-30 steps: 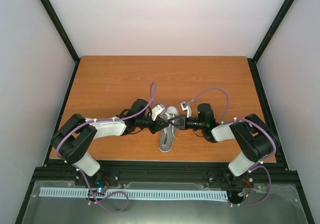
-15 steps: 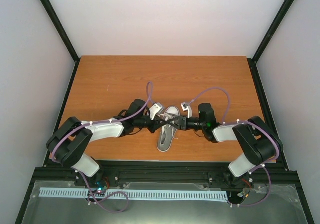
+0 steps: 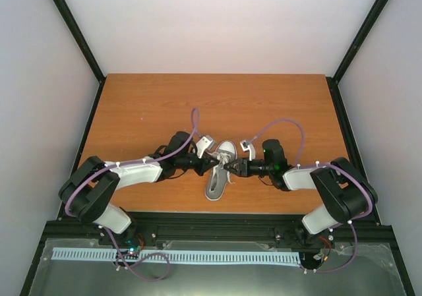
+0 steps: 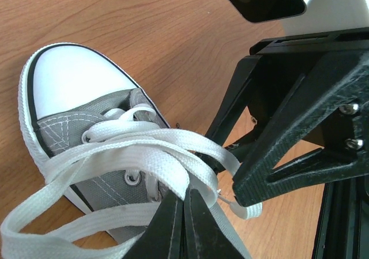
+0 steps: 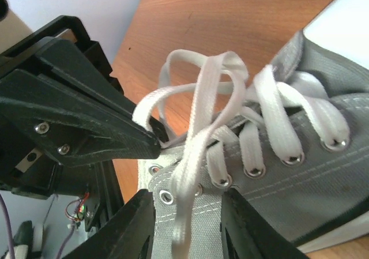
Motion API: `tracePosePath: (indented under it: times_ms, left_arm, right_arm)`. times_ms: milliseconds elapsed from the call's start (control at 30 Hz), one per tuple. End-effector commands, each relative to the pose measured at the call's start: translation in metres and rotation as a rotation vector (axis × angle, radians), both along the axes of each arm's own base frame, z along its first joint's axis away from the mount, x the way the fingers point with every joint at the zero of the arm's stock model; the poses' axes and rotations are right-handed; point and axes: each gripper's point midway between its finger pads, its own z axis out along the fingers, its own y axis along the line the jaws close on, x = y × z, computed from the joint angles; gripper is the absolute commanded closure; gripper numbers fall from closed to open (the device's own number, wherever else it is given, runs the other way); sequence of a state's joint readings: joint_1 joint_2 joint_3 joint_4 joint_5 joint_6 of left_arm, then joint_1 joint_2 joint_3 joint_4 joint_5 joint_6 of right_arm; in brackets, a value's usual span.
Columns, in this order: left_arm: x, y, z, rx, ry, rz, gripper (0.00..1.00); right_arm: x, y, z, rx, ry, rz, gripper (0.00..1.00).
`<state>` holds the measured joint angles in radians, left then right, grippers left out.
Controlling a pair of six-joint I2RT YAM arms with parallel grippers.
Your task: Tie the shoes
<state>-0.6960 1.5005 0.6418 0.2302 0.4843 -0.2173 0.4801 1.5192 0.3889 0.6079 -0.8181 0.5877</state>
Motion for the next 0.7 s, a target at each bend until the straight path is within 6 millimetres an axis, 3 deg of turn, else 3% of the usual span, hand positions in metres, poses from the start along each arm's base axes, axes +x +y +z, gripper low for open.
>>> tracePosePath:
  times_ms: [0,200,467,667]
  left_arm:
    - [0.001,-0.012,0.015,-0.059,-0.009,-0.032,0.99]
    - [0.003,-0.016,0.012,-0.067,0.023,-0.03,0.97]
    - [0.008,-0.021,0.007,-0.065,0.052,-0.02,0.91]
    - [0.015,-0.021,0.005,-0.054,0.049,0.005,0.78]
  right_arm:
    - [0.0,-0.004,-0.011,-0.027,0.004,-0.004,0.73]
    - [0.0,-0.005,-0.018,-0.042,0.012,-0.013,0.97]
    - [0.001,-0.006,-0.019,-0.046,0.008,-0.012,0.97]
    - [0.0,-0.005,-0.019,-0.044,0.01,-0.007,0.97]
